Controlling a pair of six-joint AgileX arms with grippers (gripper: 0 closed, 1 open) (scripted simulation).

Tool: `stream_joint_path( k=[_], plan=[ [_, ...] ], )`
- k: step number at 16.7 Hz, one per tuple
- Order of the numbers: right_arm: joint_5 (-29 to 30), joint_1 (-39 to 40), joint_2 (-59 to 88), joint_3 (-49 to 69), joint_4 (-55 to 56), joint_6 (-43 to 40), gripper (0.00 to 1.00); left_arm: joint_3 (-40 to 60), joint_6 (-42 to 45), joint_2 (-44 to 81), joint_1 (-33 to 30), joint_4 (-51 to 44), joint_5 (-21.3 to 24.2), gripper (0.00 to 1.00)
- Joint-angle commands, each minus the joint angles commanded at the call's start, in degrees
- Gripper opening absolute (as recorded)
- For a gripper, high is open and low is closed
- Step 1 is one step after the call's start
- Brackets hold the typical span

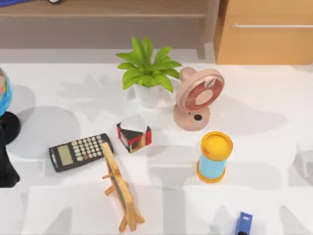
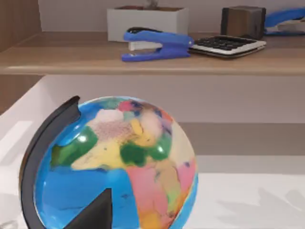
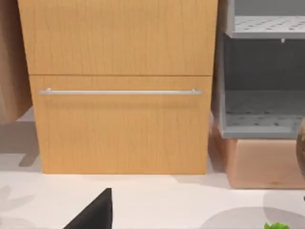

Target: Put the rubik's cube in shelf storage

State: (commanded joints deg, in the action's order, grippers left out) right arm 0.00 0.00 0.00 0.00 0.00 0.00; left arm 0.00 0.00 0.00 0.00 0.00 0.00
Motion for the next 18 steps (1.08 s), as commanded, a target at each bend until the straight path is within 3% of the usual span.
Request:
stream_joint_path(
  k=[4,7,12,18],
  plan=[
    [0.04,0.04,1.27,1.47,1.61,-1.58,1.0,0.0,0.0,0.0,0.0,0.0,0.0,1.0],
    [0.2,0.34,7.48,6.03,6.97,-7.82,1.0,0.0,0.0,0.0,0.0,0.0,0.0,1.0],
    [1.04,1.64,28.81,16.44,20.37,-25.29,1.0,0.0,0.0,0.0,0.0,0.0,0.0,1.0],
    [3.76,4.18,65.4,30.69,40.17,-51.22,1.0,0.0,0.0,0.0,0.0,0.0,0.0,1.0]
  ],
)
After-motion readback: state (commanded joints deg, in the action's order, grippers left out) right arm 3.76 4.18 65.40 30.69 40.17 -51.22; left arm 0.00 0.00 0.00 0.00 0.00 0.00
